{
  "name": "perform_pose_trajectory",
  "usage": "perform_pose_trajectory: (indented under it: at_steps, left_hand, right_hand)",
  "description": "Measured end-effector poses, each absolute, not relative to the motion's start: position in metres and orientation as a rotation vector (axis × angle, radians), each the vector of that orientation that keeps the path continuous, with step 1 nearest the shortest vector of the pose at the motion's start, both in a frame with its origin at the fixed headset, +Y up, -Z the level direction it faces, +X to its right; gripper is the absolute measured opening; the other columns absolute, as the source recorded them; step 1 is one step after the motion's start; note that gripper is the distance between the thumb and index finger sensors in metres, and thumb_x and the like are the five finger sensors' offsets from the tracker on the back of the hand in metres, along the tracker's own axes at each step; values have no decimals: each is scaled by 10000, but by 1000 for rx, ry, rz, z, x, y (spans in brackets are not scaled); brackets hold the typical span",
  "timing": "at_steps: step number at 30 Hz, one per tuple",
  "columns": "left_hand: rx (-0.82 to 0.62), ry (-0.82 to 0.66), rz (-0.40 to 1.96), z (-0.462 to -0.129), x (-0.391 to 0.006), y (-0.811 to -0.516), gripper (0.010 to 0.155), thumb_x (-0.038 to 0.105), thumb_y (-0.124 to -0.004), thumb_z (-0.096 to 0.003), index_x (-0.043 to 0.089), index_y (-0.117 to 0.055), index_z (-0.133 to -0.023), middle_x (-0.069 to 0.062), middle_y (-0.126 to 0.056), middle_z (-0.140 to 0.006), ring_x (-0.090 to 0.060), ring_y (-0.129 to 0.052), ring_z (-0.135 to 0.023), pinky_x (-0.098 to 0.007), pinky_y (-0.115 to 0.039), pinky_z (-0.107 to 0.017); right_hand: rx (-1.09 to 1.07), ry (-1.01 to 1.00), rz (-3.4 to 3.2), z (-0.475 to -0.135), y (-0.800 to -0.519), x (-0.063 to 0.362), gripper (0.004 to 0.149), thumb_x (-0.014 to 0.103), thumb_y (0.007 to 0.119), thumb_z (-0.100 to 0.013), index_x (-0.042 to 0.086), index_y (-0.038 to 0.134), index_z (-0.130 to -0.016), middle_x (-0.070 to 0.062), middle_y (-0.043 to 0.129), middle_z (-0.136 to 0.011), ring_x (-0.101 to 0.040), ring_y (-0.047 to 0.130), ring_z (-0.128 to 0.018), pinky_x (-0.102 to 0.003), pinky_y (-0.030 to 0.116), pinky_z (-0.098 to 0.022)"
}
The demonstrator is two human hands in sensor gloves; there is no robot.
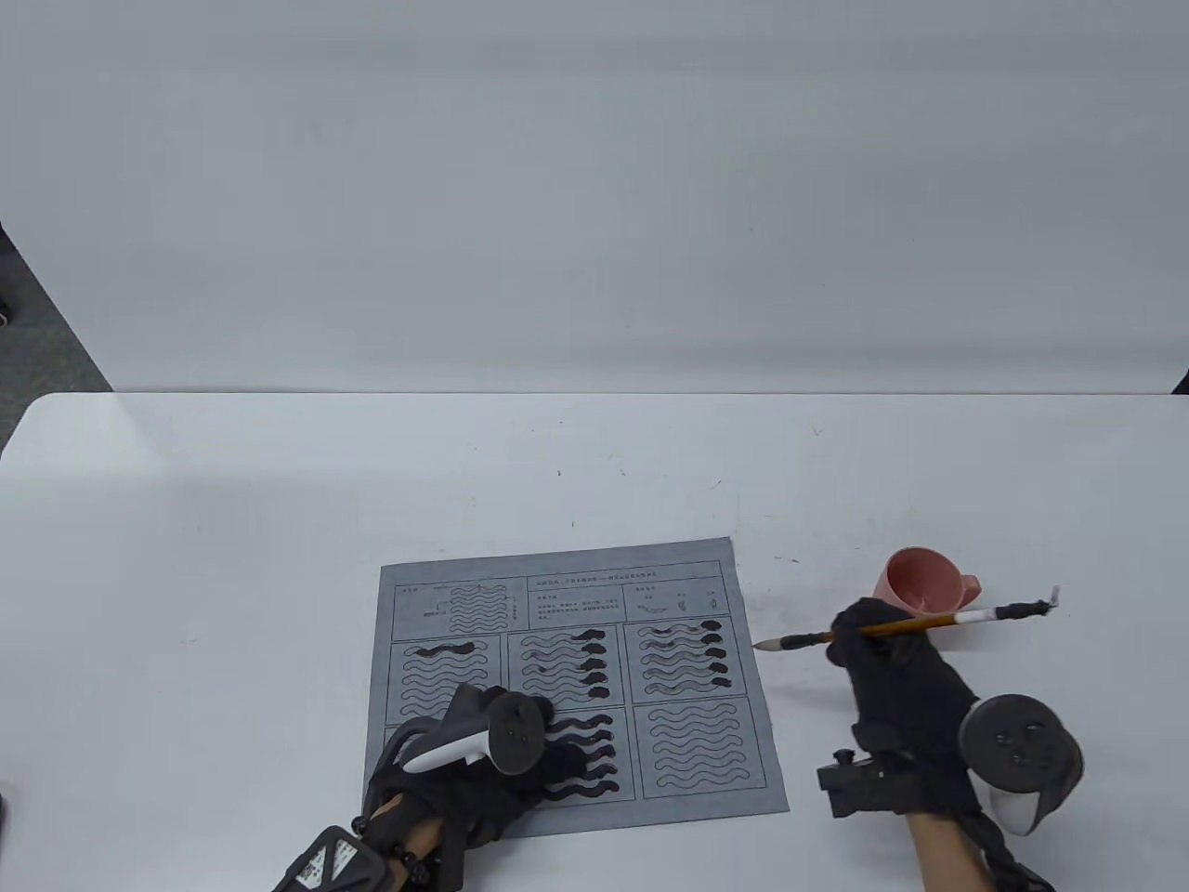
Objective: Trace patterns on water writing practice cloth with Chinese brush
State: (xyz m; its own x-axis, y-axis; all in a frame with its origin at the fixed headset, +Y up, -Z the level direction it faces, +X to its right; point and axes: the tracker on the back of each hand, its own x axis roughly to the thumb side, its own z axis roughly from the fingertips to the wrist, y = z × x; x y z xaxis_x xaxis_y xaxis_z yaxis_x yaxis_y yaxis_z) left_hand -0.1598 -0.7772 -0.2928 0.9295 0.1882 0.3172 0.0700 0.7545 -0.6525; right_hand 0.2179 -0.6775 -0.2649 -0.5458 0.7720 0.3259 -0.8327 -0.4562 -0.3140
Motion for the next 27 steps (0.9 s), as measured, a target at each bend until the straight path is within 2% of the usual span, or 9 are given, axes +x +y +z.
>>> perform_pose_trajectory:
  at_steps: [3,5,10,15,27]
  left_hand:
    - [-718,-397,136,-291,-156,-776,657,550,-544,-521,646,-109,-1004,112,139,-1140,-366,142,-1052,-623,-39,-762]
    - [-716,-402,92,-286,-149,-777,737,586,-534,-507,558,-5,-1020,83,169,-1129,-375,153,-1045,-626,-34,-758]
    - [-698,-380,-145,-282,-143,-786,857,647,-490,-450,428,127,-1004,50,214,-1105,-382,169,-1039,-630,-26,-755]
    - [-759,-368,-75,-285,-146,-789,849,653,-499,-460,470,142,-986,103,271,-1061,-335,243,-1001,-606,19,-748]
    - [-754,-369,-81,-285,-146,-789,851,654,-499,-452,475,142,-981,107,271,-1059,-332,242,-1001,-604,16,-750]
  right_hand:
    - [238,-396,2063,-269,-692,193,393,249,821,-533,53,752,-867,-185,933,-811,-313,1061,-560,-569,854,-473]
    - [292,-306,2071,-271,-704,175,393,244,792,-540,42,739,-874,-199,922,-823,-332,1059,-577,-579,852,-477]
    - [348,-385,2146,-269,-711,161,405,254,727,-546,38,713,-888,-210,909,-838,-338,1067,-580,-586,872,-449]
    - [388,-370,2174,-269,-715,156,402,258,728,-546,42,716,-885,-209,918,-834,-331,1076,-579,-576,869,-457]
    - [448,-332,2211,-267,-721,148,407,249,712,-548,41,692,-897,-207,894,-865,-344,1060,-625,-589,842,-485]
